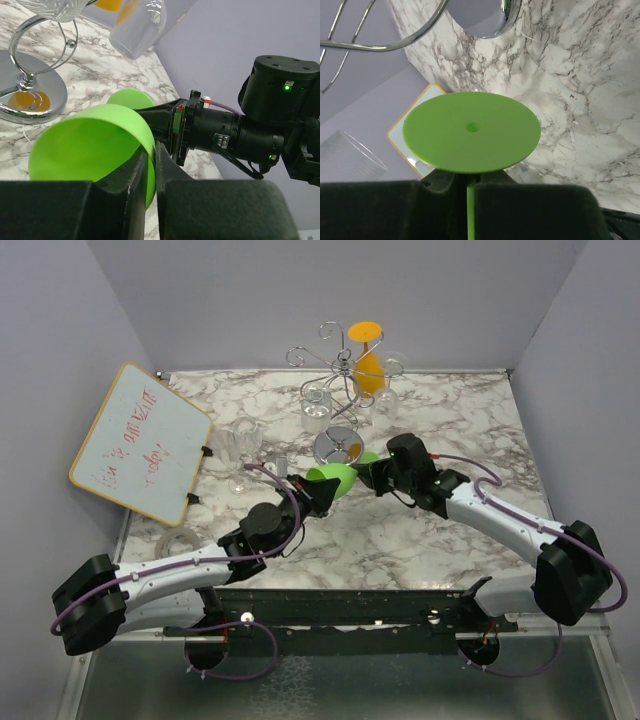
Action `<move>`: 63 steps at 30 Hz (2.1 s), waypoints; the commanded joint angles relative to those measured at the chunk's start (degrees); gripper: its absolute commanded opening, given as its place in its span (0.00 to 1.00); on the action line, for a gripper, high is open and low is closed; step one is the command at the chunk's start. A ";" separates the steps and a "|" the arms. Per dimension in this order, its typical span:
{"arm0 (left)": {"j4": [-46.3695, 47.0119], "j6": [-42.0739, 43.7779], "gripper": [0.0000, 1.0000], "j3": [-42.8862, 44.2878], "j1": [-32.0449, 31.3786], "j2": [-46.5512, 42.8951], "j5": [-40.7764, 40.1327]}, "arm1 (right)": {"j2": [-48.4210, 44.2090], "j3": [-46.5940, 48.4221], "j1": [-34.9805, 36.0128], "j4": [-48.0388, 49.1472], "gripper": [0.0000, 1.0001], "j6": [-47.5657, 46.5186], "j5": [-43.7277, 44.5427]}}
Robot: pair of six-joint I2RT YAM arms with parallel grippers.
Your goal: Place the wine glass upside down on the wine glass rack
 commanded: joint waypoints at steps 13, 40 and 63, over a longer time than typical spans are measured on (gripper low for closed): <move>-4.76 -5.26 0.75 -5.55 -0.06 -9.51 2.76 | -12.07 -5.43 0.56 7.25 0.01 -24.50 8.97; -49.83 -7.28 0.99 32.25 0.09 -5.64 21.52 | -44.56 -28.48 0.60 33.37 0.01 -109.38 -24.91; -35.97 -24.44 0.53 26.98 1.51 -0.43 38.65 | -45.50 -28.76 0.54 46.03 0.01 -107.05 -41.67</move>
